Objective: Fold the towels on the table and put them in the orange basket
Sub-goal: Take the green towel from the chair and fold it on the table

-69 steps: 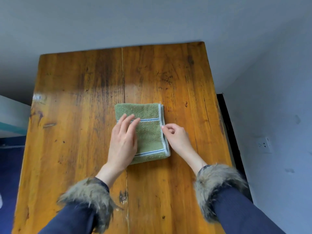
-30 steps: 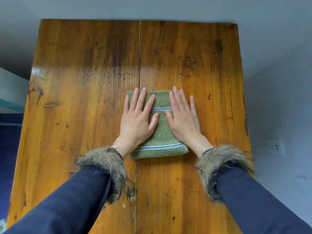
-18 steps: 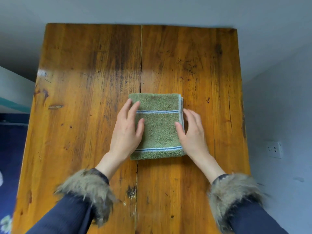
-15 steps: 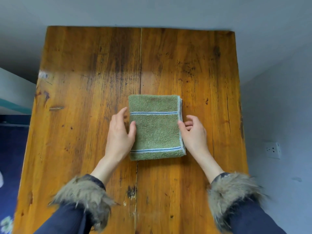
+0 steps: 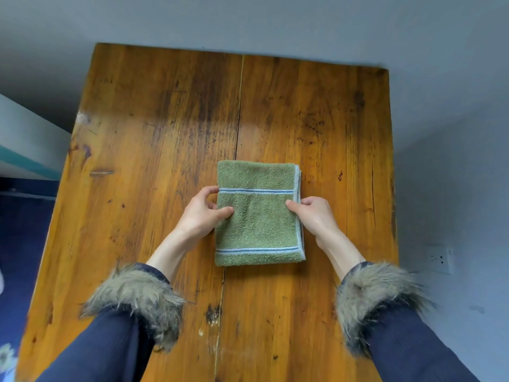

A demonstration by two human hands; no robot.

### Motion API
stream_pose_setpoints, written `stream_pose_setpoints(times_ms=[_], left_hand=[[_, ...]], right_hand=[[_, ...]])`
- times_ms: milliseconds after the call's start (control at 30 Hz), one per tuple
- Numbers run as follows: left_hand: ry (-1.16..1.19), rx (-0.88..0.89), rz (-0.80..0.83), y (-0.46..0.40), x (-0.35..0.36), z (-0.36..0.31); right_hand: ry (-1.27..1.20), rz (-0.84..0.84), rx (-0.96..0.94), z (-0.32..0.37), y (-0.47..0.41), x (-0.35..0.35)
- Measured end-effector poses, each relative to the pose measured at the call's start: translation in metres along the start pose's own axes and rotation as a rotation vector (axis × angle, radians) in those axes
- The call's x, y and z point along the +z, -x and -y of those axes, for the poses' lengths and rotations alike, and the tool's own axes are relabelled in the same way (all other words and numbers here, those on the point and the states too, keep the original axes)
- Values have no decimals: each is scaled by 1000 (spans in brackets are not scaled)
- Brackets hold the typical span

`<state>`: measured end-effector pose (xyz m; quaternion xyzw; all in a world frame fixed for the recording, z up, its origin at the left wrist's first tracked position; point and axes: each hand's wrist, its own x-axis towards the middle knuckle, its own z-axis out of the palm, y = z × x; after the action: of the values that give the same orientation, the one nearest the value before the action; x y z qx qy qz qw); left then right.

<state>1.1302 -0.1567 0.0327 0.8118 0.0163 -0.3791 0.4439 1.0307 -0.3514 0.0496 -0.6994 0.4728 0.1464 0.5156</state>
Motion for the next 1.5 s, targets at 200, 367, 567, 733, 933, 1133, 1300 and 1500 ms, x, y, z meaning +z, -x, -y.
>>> stream_pose_setpoints(times_ms=[200,367,567,733,933,1133,1300,1500], left_hand=[[261,-107,85,14,-5,3],[329,-109,84,40,-19,-2],[383,-45,30,94,-63,-20],[479,33,-67,155,-129,-27],[596,132,-259,245,-226,8],[732,160,-476,351,-309,84],[794,122,-650,440,-368,165],[854,57,-828,502,-417,252]], right_hand=[[-59,103,-61,-1,7,-9],[-88,222,-61,14,29,-11],[16,233,-145,60,79,-5],[66,280,-305,122,129,19],[134,401,-486,185,211,98],[215,579,-622,211,312,215],[313,719,-680,204,395,330],[427,854,-716,191,464,444]])
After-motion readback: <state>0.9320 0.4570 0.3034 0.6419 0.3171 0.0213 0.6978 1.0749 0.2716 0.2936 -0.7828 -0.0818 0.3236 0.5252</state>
